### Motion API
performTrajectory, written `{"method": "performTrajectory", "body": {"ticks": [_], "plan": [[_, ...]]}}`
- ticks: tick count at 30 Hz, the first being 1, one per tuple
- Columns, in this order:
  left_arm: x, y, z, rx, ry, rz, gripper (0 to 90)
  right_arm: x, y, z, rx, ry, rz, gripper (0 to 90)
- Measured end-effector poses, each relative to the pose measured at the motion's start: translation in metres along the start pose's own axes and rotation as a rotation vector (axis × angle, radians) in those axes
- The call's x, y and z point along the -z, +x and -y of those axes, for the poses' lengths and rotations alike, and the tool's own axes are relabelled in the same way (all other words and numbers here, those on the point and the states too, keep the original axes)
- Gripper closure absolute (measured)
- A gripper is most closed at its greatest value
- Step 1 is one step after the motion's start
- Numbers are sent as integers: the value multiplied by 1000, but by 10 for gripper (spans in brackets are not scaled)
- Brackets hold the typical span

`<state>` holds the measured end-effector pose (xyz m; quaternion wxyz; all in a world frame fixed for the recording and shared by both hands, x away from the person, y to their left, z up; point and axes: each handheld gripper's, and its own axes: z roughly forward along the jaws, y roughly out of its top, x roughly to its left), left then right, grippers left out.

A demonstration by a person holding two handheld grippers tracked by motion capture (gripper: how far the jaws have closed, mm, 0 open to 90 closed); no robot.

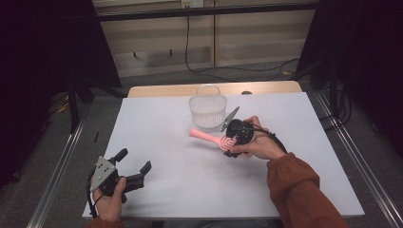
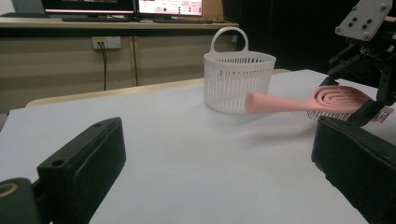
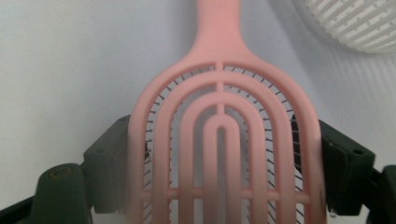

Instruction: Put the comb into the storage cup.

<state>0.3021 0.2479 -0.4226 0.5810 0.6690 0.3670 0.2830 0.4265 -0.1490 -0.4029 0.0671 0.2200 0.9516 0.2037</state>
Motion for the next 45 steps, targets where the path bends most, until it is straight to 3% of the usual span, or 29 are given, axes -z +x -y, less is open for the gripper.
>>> {"method": "performTrajectory", "body": {"ticks": [6, 18, 31, 35, 45], "plan": [[0, 0, 0, 0, 0, 0, 32, 4, -1, 2, -11, -19, 11, 194], [1, 1, 0, 3, -3, -5, 32, 17, 2, 12, -52, -107, 16, 195], [0, 0, 0, -11, 15, 2, 32, 30, 4, 22, -80, -148, 36, 195], [2, 1, -1, 8, 1, -15, 14, 35, 8, 26, -81, -161, 44, 194], [3, -2, -3, -10, 22, 26, 29, 51, 14, 36, -84, -196, 34, 194]]}}
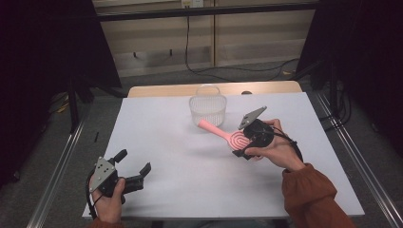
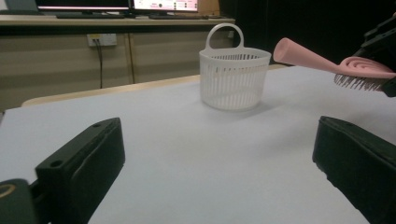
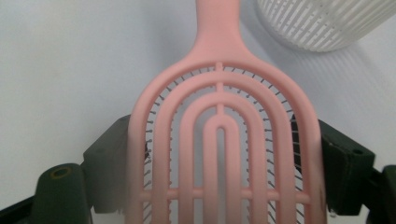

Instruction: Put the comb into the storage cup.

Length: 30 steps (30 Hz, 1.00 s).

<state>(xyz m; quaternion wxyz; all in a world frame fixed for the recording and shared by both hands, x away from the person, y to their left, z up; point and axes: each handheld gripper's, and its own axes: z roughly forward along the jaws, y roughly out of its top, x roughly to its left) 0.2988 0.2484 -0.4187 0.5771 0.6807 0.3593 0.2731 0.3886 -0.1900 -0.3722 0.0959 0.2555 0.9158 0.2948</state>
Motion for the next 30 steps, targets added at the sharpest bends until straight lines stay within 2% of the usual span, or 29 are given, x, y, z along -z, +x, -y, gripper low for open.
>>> {"method": "performTrajectory", "body": {"ticks": [6, 10, 12, 17, 20, 22, 23, 25, 28, 30], "plan": [[-1, -1, -1, 2, 0, 9, 29, 9, 4, 6, -21, -13, -13, 194], [-4, -6, -2, -31, -1, 29, 50, 11, 6, 7, -16, -24, -29, 194], [-7, -8, -2, -30, 20, 58, 50, 11, 7, 7, -17, -24, -31, 194], [-11, -12, -3, -24, 31, 104, 50, 11, 14, 8, 0, -6, -44, 194], [-14, -15, -3, -37, 40, 90, 41, 11, 20, 8, 9, 0, -51, 194], [-15, -16, -4, -42, 34, 97, 41, 12, 22, 8, 10, 0, -56, 194], [-16, -18, -5, -37, 16, 106, 40, 12, 24, 8, 12, -3, -58, 194], [-16, -20, -6, -28, -10, 143, 29, 12, 27, 7, 18, -4, -65, 194], [-19, -28, -9, -13, -15, 156, 16, 13, 32, 5, 21, -3, -79, 194], [-22, -32, -10, -20, -5, 169, 16, 12, 34, 3, 30, -1, -86, 194]]}}
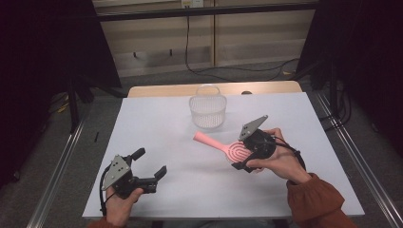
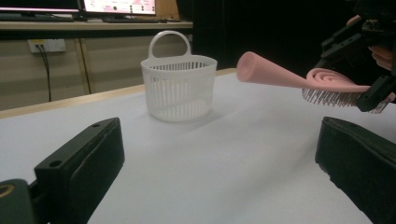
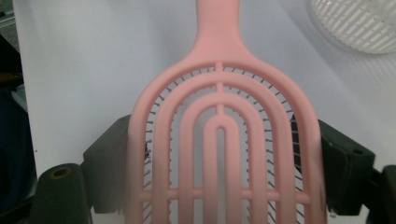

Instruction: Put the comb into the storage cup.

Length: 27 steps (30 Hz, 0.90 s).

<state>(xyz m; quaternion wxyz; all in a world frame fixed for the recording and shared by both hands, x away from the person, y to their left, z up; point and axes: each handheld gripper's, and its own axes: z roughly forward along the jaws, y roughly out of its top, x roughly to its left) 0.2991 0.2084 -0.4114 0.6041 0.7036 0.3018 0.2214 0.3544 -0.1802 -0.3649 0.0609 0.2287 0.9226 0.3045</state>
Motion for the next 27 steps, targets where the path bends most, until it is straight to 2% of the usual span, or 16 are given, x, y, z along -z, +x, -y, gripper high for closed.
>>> {"method": "performTrajectory", "body": {"ticks": [2, 4, 8, 9, 12, 15, 18, 21, 25, 27], "plan": [[-4, -4, -1, -13, 10, 24, 16, -1, 2, -2, 9, 2, -5, 194], [-8, -6, -4, -42, 20, 38, 12, -1, 4, -4, 22, 1, 26, 194], [-19, -10, -9, -98, 34, 44, 20, -3, 4, -8, 38, 2, -2, 194], [-22, -11, -11, -122, 43, 46, 20, -4, 5, -9, 44, 10, -2, 194], [-29, -15, -16, -176, 64, 63, 23, -7, 5, -12, 41, 28, -11, 194], [-38, -21, -20, -210, 72, 88, 29, -11, 4, -14, 33, 45, -11, 194], [-46, -23, -25, -251, 71, 92, 30, -14, 4, -15, 27, 57, -13, 194], [-54, -25, -29, -272, 83, 101, 30, -16, 4, -15, 29, 62, -17, 194], [-63, -27, -32, -280, 94, 109, 40, -16, 5, -17, 28, 62, -19, 194], [-67, -29, -33, -307, 102, 110, 41, -17, 6, -17, 34, 76, -20, 194]]}}
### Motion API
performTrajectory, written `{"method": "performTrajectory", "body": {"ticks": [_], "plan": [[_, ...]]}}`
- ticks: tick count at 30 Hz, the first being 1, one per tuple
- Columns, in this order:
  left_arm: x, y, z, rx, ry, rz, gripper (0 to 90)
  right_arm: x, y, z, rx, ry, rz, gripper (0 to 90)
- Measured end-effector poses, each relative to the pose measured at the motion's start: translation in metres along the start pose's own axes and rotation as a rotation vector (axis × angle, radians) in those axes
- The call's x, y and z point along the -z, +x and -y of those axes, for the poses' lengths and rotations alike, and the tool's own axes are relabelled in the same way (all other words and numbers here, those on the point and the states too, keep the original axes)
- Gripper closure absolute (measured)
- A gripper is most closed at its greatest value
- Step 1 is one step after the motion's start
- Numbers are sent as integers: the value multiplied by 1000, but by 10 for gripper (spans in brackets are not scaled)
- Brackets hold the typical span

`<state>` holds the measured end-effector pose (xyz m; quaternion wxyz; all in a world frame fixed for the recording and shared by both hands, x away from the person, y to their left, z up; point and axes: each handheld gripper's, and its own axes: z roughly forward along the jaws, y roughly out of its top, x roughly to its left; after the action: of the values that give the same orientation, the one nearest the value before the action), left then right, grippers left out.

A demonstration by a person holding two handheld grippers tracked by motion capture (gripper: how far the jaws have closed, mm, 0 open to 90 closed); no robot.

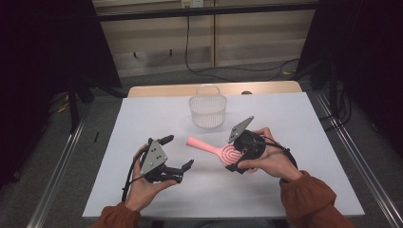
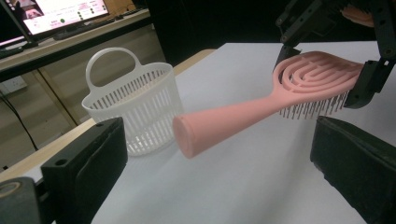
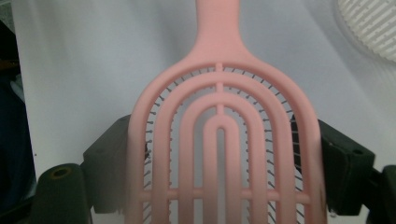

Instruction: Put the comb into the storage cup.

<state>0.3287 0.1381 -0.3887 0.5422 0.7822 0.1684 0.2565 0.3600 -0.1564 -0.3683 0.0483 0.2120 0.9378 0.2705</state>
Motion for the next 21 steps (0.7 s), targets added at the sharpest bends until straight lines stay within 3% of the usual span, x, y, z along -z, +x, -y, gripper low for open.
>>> {"method": "performTrajectory", "body": {"ticks": [2, 11, 18, 21], "plan": [[-3, -1, -3, -52, 4, -15, 38, -1, 0, -1, 0, 16, -1, 194], [-23, -7, -6, -153, 41, 30, 36, -4, -3, -3, -5, 41, -17, 194], [-30, -12, -8, -292, 93, 35, 61, -8, -2, -11, 9, 63, -26, 194], [-34, -14, -8, -329, 104, 32, 75, -8, -3, -14, 16, 71, -22, 194]]}}
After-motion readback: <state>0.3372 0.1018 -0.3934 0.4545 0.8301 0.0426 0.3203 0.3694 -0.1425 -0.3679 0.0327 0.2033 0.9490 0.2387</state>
